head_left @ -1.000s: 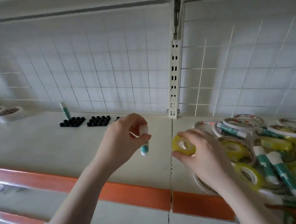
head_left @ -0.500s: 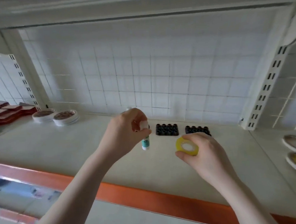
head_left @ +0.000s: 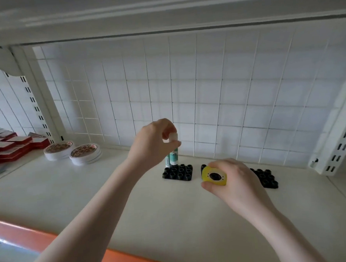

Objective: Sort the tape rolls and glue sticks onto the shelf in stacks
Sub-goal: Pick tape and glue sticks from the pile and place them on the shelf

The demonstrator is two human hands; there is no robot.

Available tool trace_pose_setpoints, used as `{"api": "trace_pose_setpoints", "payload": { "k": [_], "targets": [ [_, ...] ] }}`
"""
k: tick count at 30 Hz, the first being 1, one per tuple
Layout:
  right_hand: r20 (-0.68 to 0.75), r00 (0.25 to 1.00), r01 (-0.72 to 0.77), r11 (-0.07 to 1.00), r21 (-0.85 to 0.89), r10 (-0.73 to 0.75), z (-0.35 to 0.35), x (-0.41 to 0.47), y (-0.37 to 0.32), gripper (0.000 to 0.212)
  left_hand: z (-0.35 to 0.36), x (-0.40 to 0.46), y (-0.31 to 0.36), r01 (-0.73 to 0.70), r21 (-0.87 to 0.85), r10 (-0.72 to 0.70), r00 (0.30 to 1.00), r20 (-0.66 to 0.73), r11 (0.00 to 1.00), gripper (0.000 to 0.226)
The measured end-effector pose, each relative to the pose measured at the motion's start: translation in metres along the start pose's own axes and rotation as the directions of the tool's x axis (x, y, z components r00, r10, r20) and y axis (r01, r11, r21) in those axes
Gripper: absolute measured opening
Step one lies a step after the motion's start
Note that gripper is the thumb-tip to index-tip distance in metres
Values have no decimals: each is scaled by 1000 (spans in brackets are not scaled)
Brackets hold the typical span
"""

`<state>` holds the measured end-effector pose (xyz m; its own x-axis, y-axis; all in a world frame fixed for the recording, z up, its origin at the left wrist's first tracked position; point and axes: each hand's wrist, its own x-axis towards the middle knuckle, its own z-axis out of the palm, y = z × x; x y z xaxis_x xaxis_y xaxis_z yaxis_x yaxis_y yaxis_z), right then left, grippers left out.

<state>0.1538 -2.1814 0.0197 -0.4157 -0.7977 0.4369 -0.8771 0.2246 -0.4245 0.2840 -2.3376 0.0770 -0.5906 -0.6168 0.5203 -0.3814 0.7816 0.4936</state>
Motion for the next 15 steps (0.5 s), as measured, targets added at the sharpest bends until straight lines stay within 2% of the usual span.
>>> {"api": "trace_pose_setpoints", "payload": {
  "k": [15],
  "targets": [
    [45, 998, -42, 996, -77, 45, 21, 20, -1, 47, 46, 48, -51, -31, -60, 39, 991, 131, 998, 19]
  ]
}}
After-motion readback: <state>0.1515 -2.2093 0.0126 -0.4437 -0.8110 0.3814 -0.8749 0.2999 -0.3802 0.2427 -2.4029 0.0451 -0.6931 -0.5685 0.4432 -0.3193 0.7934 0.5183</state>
